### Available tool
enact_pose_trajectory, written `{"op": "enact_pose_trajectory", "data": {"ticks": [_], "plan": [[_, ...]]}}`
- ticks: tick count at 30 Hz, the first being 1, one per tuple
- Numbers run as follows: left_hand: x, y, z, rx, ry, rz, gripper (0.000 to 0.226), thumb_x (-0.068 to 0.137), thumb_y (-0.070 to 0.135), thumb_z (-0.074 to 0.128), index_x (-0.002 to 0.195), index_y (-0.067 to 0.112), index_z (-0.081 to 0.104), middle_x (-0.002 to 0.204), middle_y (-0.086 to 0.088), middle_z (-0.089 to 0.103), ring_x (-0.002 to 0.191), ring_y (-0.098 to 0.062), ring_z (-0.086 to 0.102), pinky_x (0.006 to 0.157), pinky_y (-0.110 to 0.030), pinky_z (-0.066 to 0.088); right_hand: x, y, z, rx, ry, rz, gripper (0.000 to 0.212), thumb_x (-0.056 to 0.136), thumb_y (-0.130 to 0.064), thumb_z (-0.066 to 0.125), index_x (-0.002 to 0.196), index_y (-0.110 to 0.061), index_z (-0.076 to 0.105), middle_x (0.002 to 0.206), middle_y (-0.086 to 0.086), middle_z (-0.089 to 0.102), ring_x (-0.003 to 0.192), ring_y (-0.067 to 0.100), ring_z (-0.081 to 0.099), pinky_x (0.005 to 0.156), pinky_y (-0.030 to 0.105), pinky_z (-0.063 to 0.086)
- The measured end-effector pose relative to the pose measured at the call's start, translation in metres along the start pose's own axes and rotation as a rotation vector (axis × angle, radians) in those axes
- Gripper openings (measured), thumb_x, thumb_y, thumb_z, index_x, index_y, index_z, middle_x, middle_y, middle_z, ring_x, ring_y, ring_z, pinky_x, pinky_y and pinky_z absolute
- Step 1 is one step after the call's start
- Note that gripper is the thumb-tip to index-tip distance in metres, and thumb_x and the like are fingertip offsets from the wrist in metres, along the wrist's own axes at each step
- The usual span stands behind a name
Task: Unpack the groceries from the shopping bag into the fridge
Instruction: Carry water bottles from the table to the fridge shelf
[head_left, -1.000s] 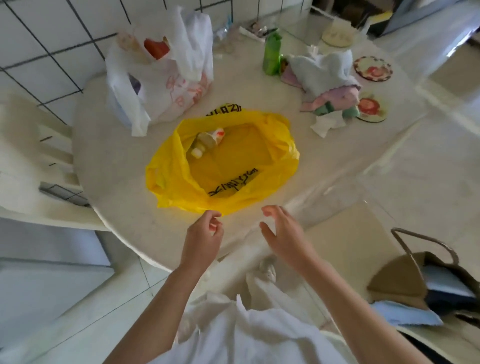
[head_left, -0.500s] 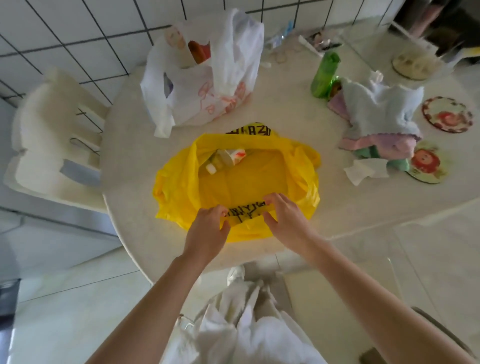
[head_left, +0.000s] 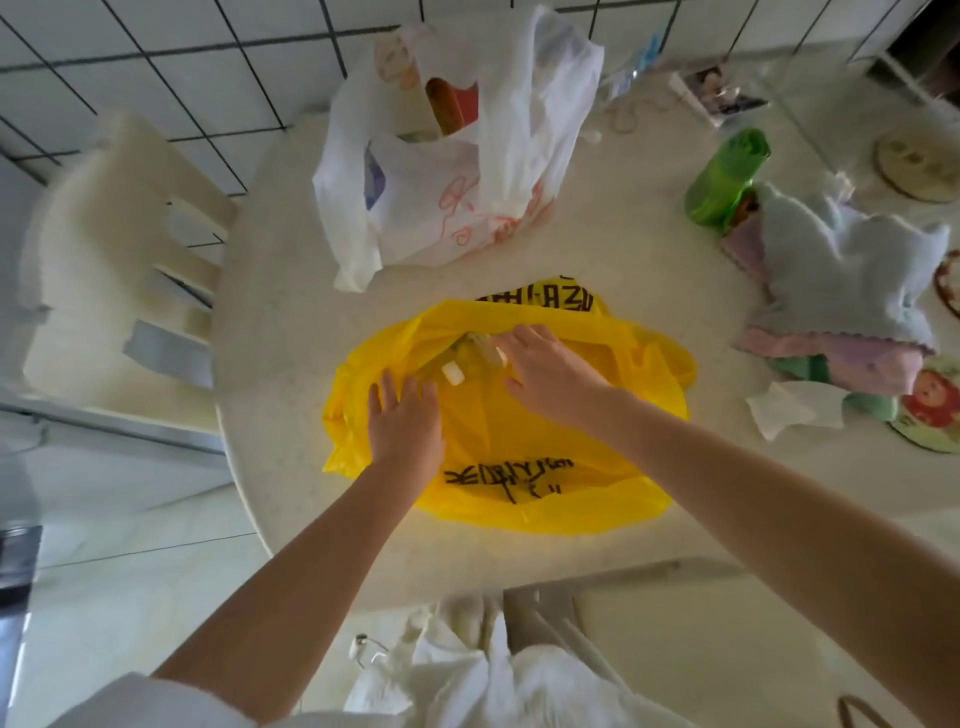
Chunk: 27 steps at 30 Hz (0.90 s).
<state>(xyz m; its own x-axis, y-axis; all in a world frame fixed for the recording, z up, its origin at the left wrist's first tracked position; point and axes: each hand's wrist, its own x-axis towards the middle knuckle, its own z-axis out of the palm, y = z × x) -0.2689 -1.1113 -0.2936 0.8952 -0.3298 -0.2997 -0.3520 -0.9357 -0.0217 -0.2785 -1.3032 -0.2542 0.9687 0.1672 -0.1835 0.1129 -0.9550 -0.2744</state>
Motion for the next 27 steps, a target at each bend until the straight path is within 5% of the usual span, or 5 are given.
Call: {"op": "enact_pose_trajectory", "data": {"ticks": [4, 14, 21, 27], "plan": [[0.018, -0.02, -0.002, -0.033, -0.01, -0.078, 0.064, 0.093, 0.021, 0.049, 0.149, 0.016, 0.019, 0.156, -0.008, 0.02, 0.145, -0.038, 0.01, 0.118, -0.047, 0.012, 0.032, 0.02, 0.018, -0.211, -0.174, -0.089, 0.067, 0.09, -0.029, 0.06, 0.146, -0.02, 0.024, 0.148, 0.009, 0.034, 0.141, 0.033, 0.025, 0.112, 0.048, 0.032], [0.051, -0.034, 0.0, -0.078, -0.063, -0.072, 0.075, 0.086, 0.032, 0.065, 0.145, 0.013, 0.023, 0.147, -0.01, 0.037, 0.138, -0.033, 0.029, 0.111, -0.041, 0.029, 0.07, 0.05, 0.03, -0.235, -0.187, -0.022, 0.081, 0.087, -0.033, 0.063, 0.15, -0.02, 0.014, 0.158, 0.005, 0.016, 0.147, 0.028, 0.005, 0.119, 0.047, 0.016], [0.079, -0.03, -0.004, -0.131, -0.121, -0.11, 0.081, 0.079, 0.048, 0.071, 0.139, 0.011, 0.031, 0.141, -0.009, 0.045, 0.131, -0.032, 0.039, 0.102, -0.04, 0.038, 0.087, 0.057, 0.029, -0.332, -0.237, -0.065, 0.069, 0.088, -0.028, 0.061, 0.146, -0.029, 0.023, 0.157, 0.009, 0.015, 0.146, 0.034, 0.006, 0.118, 0.05, 0.012], [0.084, -0.026, 0.003, -0.219, -0.071, -0.14, 0.066, 0.081, 0.035, 0.073, 0.133, 0.014, 0.038, 0.134, -0.009, 0.05, 0.124, -0.031, 0.047, 0.093, -0.039, 0.044, 0.087, 0.06, 0.031, -0.283, -0.226, -0.103, 0.058, 0.083, -0.023, 0.067, 0.134, -0.029, 0.041, 0.155, 0.009, 0.022, 0.145, 0.036, 0.007, 0.118, 0.051, 0.011]]}}
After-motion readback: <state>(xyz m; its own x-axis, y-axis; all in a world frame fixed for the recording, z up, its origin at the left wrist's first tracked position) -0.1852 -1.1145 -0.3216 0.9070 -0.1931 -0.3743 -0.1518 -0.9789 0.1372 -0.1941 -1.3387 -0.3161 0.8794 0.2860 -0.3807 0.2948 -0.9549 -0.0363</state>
